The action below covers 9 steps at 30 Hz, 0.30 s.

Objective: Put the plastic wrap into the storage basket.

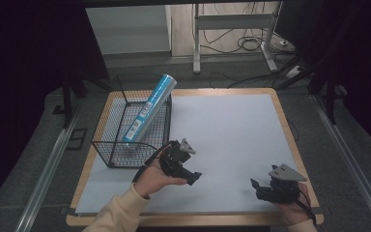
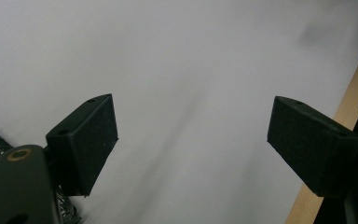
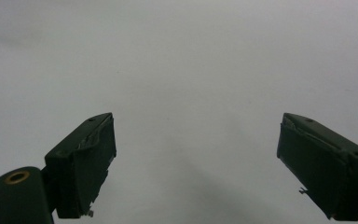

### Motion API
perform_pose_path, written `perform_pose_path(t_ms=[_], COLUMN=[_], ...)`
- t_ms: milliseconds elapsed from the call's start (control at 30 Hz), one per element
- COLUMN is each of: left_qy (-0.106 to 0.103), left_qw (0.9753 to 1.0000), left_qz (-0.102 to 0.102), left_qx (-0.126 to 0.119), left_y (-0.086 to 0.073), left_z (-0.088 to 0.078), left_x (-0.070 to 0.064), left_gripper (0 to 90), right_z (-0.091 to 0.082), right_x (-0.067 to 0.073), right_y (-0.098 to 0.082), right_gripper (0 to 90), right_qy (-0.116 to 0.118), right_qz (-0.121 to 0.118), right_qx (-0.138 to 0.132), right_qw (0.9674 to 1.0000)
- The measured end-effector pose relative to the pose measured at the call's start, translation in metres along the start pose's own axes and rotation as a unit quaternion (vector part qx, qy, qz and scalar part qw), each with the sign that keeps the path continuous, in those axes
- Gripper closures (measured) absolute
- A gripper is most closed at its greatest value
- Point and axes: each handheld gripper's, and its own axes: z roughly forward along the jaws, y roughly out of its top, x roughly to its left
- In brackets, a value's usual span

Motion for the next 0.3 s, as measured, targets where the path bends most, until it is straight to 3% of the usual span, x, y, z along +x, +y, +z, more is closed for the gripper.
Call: perform_pose_path(t_ms=[300], left_qy=[0.004], left_qw=[1.0], left_qz=[-0.001], left_qx=[-0.004], left_y=[-0.004], left_z=[0.003], left_x=[0.0003], left_gripper=[15.2], right_z=[-0.0024], right_x=[0.0], right_y=[0.0022], right_gripper=[11.4], right_qy=[0.001], right_qz=[-0.001], right_qx=[-0.019], right_qw=[0.9998])
